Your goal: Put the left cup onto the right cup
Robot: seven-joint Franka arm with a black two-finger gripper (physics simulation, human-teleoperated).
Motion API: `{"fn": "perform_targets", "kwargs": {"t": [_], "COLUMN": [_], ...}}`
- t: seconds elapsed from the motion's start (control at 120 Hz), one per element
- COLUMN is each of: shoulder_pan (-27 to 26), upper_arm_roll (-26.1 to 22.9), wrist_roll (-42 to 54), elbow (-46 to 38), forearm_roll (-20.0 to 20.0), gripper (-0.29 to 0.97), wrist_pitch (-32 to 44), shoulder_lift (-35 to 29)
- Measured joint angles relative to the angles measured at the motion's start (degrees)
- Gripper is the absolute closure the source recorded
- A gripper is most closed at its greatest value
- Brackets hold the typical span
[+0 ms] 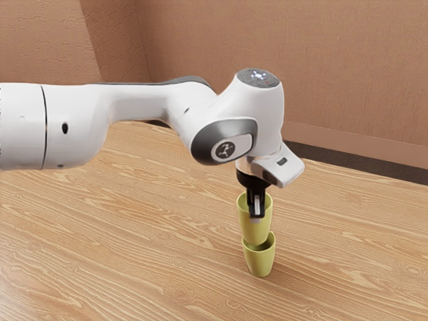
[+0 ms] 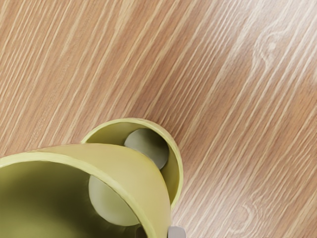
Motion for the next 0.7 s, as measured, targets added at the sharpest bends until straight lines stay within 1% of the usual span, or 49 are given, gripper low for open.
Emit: {"fn": "perform_targets", "kwargs": {"t": [0.7], "shoulder_pan": [-0.04], "upper_arm_roll": [0.00], "wrist_roll": [-0.05], "elbow": [0.01], "forearm_roll": [0.00], "gripper": [0.79], "wrist_pitch": [0.06], "shoulder_lift": [1.28]}}
